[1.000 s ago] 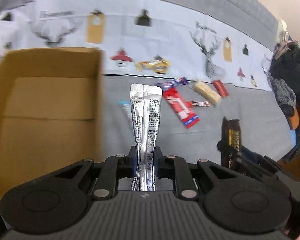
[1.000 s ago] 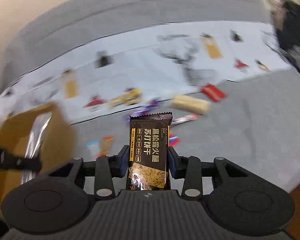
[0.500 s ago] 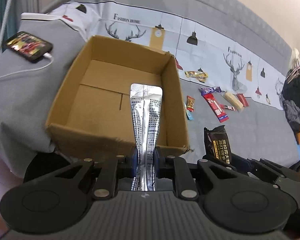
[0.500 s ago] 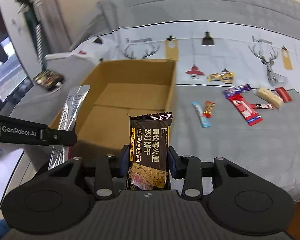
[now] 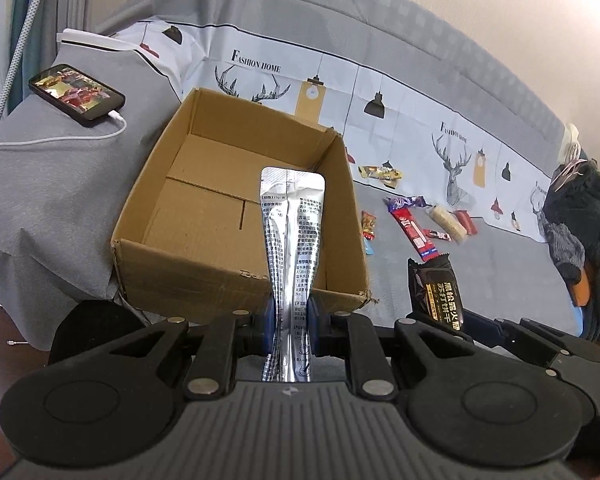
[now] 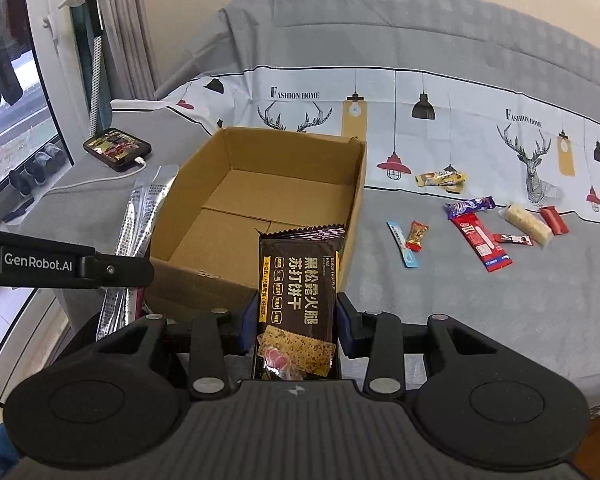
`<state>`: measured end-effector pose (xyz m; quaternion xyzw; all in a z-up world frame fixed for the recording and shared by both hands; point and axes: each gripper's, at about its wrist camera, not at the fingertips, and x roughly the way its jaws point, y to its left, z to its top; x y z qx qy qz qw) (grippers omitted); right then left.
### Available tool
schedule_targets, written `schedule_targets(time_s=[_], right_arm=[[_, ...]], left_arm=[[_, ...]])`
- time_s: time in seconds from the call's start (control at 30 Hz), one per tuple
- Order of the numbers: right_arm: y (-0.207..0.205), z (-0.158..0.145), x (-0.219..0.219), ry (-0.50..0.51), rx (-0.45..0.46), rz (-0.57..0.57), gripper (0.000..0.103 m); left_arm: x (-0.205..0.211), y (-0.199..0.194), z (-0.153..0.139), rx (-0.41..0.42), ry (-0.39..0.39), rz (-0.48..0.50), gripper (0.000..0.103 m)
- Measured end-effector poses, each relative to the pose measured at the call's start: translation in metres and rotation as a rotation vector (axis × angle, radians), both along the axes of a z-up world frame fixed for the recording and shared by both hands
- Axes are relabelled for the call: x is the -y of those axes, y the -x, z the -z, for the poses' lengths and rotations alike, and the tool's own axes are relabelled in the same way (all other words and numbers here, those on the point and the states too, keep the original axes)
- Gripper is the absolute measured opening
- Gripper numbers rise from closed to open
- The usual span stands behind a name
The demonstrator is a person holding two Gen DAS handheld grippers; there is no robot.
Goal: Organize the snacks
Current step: 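Carry the silver pack and dark biscuit packet over the box with both tools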
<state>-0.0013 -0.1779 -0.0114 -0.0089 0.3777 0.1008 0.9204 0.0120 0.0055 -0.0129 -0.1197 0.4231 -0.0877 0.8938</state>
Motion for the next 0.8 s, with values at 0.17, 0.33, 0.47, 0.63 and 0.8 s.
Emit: schedule_targets(time_s=[0.17,0.33,0.47,0.63,0.8], right_arm=[[0.001,0.000,0.001,-0.003,0.002,0.001,0.041],[-0.001,0.002,0.004,-0.012,-0.006,0.010,0.041],[-0.002,0.004,0.004,-0.016,-0.014,0.013,0.041],[-0.006,0.006,0.003,-0.017,-0.022,0.016,0.041],[-0.012,0.008,0.001,-0.007,-0.024,0.019,0.041]], left_arm=[[-0.001,0.001,0.000,0.000,-0.001,-0.007,0.018],[0.001,-0.001,0.001,0.000,-0.006,-0.005,0.018],[0.000,-0.003,0.004,-0.009,-0.007,-0.006,0.018],[-0.001,-0.008,0.006,-0.018,-0.007,-0.010,0.018],[-0.007,-0.021,0.005,-0.014,-0.008,-0.027,0.018]])
